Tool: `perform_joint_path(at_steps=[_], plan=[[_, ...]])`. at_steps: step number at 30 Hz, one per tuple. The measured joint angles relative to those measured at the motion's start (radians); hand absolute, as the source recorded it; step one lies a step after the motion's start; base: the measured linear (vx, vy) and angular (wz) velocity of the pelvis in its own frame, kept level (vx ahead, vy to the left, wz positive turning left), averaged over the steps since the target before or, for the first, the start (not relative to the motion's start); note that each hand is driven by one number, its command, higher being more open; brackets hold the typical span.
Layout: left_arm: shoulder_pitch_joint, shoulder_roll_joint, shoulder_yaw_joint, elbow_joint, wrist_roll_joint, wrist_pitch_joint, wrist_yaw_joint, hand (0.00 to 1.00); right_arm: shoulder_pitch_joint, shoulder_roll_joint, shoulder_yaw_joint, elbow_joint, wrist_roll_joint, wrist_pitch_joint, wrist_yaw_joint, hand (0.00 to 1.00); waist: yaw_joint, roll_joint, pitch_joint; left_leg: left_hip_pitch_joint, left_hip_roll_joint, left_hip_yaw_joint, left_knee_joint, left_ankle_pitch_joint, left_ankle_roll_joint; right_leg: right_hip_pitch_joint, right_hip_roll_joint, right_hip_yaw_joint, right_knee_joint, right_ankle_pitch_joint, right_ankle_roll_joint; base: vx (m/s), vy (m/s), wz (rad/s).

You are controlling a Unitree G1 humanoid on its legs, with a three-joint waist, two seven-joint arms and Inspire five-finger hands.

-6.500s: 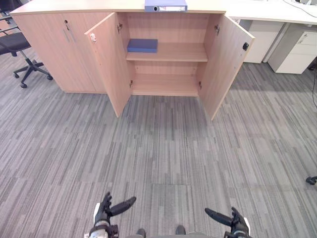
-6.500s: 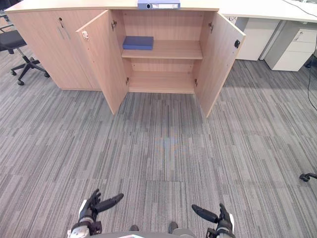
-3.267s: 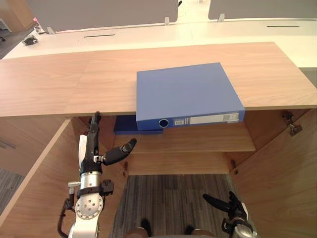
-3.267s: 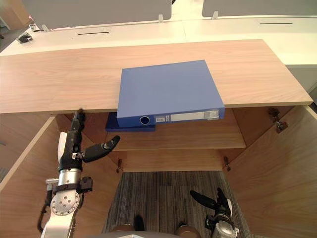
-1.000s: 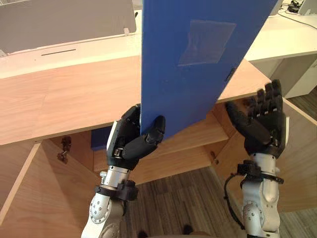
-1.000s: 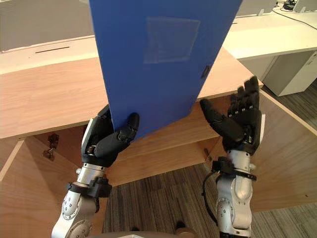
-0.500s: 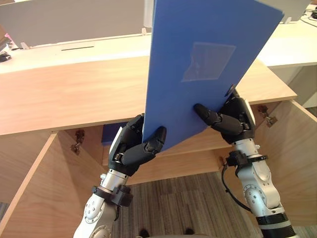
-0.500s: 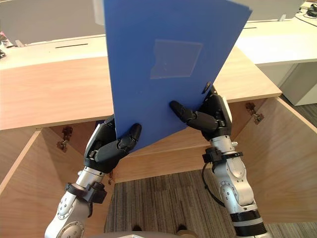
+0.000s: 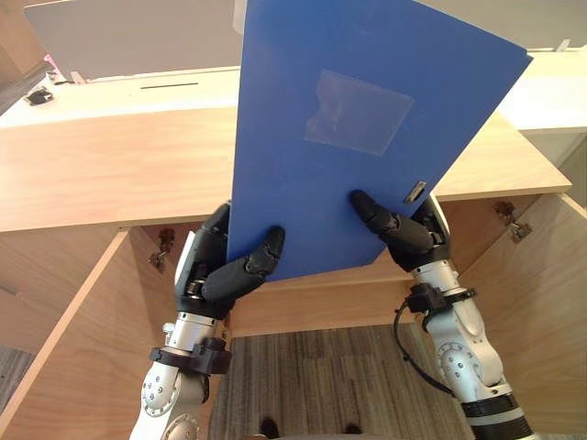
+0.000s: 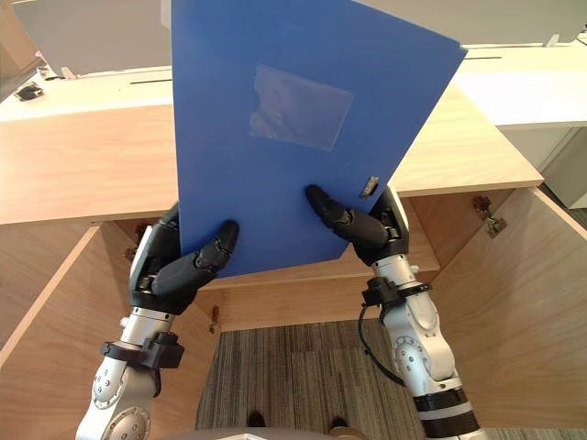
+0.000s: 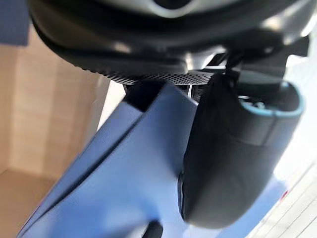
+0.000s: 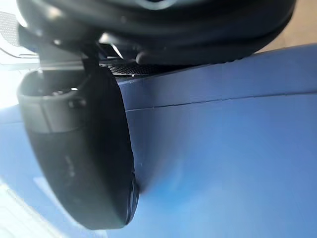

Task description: Walk over to the cabinet, pick up the folder, carry it to the office cabinet, place the folder inside the office cabinet, then close the office cabinet door

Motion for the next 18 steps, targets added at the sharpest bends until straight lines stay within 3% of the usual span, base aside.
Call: perform_joint_path(at_steps=[7, 11, 18], plan=[[0.025, -0.106, 0.173, 0.141, 0.088, -0.034, 0.052, 1.00, 0.003, 0.093, -0.096, -0.061, -0.089, -0.001, 0.010, 0.00, 0.009, -0.006, -0.009, -0.011, -0.003, -0.023, 0.000, 0.007, 0.001, 0.001, -0.003, -0.023, 0.000, 0.000, 0.000, -0.03, -0.007, 0.10], [0.053, -0.152, 0.293, 0.302, 0.124, -0.028, 0.137, 1.00, 0.009, 0.115, -0.173, -0.091, -0.087, -0.006, 0.004, 0.00, 0.006, -0.006, -0.009, -0.017, -0.003, -0.026, -0.001, 0.008, 0.001, -0.002, -0.004, -0.027, -0.003, 0.000, 0.000, -0.01, -0.002, 0.02], [0.078, -0.161, 0.309, 0.556, 0.265, -0.005, 0.170, 1.00, 0.030, 0.113, -0.158, -0.106, -0.157, -0.024, -0.007, 0.00, 0.006, -0.009, -0.012, -0.038, 0.000, -0.035, 0.000, 0.009, -0.001, -0.013, -0.004, -0.039, -0.013, 0.000, 0.000, 0.00, -0.012, 0.04]])
